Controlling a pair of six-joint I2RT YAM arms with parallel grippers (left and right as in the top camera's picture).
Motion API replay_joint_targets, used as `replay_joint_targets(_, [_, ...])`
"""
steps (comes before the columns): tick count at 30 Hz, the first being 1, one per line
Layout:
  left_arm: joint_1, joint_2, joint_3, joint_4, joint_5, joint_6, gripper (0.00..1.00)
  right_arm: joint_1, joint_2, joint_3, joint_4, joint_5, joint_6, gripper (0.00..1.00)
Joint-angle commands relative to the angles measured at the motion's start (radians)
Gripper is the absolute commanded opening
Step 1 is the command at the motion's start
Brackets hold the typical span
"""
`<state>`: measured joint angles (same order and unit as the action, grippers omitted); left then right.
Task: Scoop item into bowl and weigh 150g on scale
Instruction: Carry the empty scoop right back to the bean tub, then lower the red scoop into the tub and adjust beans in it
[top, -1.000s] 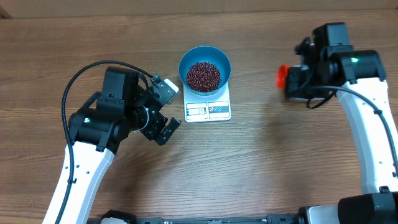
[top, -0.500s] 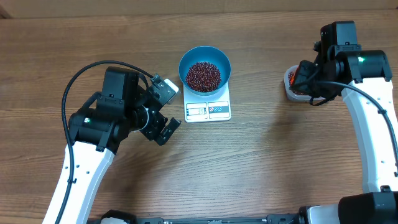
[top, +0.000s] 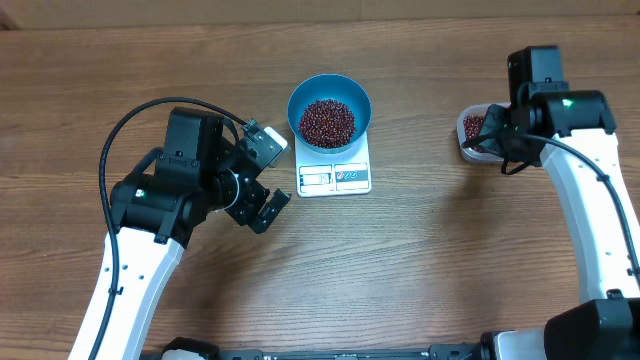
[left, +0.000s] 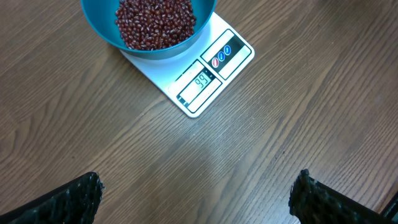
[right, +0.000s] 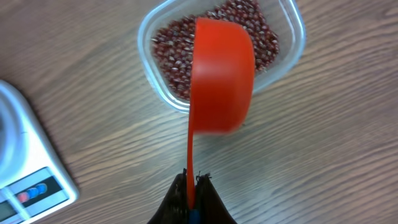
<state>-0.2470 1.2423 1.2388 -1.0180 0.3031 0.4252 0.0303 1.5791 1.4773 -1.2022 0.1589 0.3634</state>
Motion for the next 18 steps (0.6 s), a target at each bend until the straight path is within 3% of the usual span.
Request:
replay_joint_targets(1, [-0.002, 0.007, 0.026, 0.001, 0.001, 0.000, 1.00, -0.006, -0.029, -0.038, 0.022, 0.054, 0.008, 0.04])
replay_joint_targets(12, [-0.002, 0.007, 0.026, 0.000, 0.001, 0.000, 1.00, -0.006, -0.029, -0.064, 0.075, 0.051, 0.002, 0.04])
replay_joint_targets(18, [-0.002, 0.007, 0.026, 0.001, 0.001, 0.000, 1.00, -0.006, -0.029, -0.064, 0.076, 0.056, -0.135, 0.04])
